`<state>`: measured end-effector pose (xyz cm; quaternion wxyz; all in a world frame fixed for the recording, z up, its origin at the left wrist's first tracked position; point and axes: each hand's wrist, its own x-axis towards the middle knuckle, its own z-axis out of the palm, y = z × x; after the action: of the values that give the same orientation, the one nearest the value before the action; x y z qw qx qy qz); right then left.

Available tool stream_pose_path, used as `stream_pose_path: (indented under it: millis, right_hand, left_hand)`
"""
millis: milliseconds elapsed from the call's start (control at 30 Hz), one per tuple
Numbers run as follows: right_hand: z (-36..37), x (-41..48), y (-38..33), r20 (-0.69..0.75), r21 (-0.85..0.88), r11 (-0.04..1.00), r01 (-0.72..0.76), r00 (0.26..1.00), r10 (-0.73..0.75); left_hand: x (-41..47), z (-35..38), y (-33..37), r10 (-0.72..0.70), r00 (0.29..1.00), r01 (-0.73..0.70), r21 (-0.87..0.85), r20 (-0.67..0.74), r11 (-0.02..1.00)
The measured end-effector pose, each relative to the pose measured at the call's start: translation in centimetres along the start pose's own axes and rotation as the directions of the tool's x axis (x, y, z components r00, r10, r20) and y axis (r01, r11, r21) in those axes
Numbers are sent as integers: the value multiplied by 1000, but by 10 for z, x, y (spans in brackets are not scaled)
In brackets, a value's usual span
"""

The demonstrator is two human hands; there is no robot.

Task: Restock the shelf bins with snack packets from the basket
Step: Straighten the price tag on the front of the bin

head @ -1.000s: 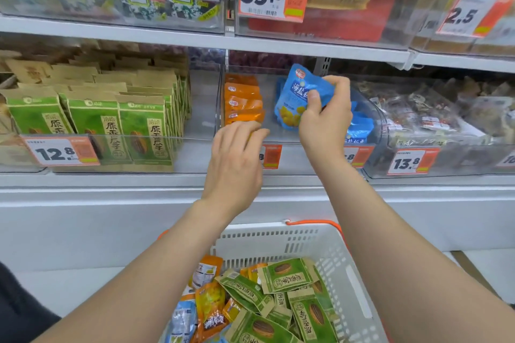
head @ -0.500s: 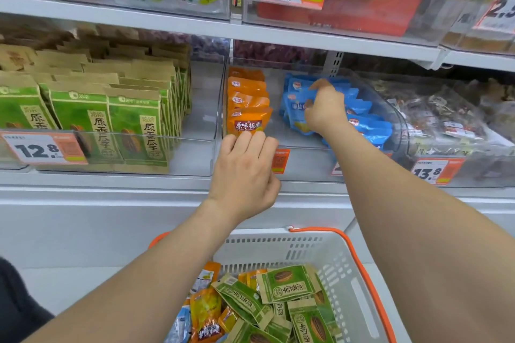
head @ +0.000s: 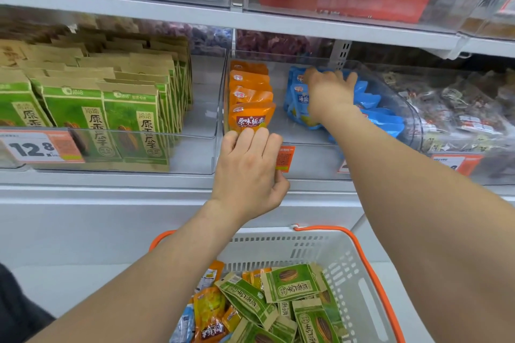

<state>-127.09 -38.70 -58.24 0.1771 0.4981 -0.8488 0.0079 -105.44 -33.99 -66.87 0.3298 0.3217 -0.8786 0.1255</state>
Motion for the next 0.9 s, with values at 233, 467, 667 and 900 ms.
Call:
stream_pose_path:
  millis: [233, 467, 667, 900]
  right_hand:
    - [-2, 9, 1, 107, 161, 983, -85, 992, 68]
    - [-7, 12, -3, 121, -38, 989, -141, 982, 144]
    - [6, 10, -5, 181, -73, 997, 34, 983, -20]
    - [2, 12, -7, 180, -110, 994, 7, 984, 13]
  left_hand:
    - [-1, 1, 1, -4, 1000, 4, 1, -4, 1000]
    - [-2, 3, 1, -6, 1000, 6, 2, -24, 1000]
    - [-2, 4, 1, -9, 1000, 9, -4, -18, 1000]
    - [-3, 5, 1, -10, 1000, 10, -9, -23, 1000]
